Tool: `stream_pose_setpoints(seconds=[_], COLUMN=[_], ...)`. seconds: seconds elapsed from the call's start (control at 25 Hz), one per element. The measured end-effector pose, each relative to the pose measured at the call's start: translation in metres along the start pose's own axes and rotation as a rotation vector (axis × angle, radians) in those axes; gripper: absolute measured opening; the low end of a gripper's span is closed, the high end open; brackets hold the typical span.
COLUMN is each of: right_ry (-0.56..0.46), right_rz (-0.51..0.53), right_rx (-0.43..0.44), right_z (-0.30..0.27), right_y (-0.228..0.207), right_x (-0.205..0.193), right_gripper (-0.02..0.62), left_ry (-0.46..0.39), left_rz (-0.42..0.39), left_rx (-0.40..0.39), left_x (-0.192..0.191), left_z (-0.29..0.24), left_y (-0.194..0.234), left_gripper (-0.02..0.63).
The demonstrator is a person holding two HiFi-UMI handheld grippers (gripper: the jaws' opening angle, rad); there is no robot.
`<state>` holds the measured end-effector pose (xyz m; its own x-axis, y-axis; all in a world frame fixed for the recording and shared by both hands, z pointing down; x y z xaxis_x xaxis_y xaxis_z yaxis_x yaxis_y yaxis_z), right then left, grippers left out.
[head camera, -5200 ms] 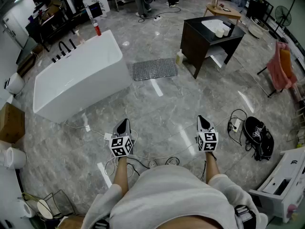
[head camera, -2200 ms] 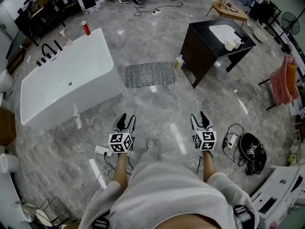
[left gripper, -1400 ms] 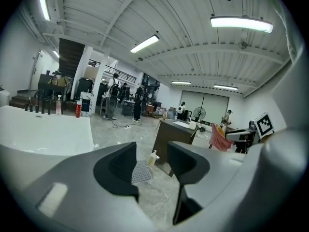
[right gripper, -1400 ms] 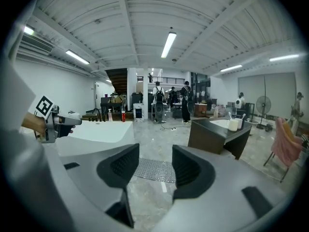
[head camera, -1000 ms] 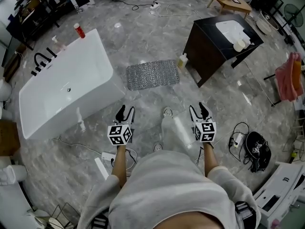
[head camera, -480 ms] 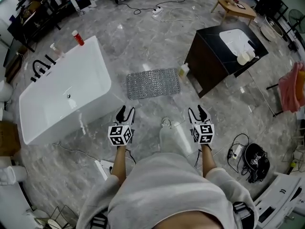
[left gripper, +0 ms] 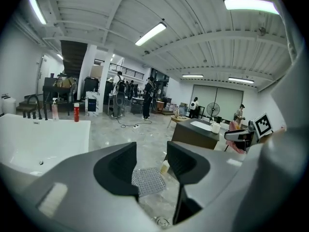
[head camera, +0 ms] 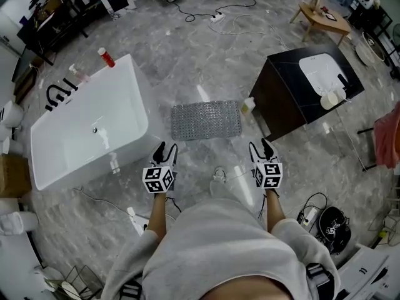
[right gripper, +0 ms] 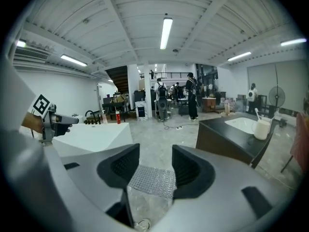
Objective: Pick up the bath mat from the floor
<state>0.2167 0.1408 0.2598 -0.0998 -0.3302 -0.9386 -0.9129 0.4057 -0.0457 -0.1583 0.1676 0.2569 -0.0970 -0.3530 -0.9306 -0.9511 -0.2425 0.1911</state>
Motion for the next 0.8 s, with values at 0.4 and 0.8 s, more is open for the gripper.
stream_pose_setpoints(seconds=[0.4,0.8], right_ry=[0.023,0.058], right_rz=[0.007,-0.007], right_rx=[0.064,0.099], right_z=[-0.082,-0.127], right_y=[-0.048,-0.065], right_x=[0.021,0.021], right_gripper=[0.195,0.195], left_ry=[0.016,0.048], left_rz=[0.014,0.016], left_rx=[0.067,0.094], left_x=[0.022,0.027], left_z=[-0.070,-0.108], left_y=[0.009,0.018], left_gripper=[0.204,0.204])
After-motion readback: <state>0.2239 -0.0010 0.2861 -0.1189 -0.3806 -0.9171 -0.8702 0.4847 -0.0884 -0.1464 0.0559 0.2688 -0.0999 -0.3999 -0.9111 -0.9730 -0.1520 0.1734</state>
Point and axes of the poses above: the fingertips, and each gripper's own axes: z backward along the fingers, y to its left, x out of its top, the point moved 5 cm from there along z, backward along the fingers, and after that the axes turned 5 degrees about -y, right-handed, at the moved point
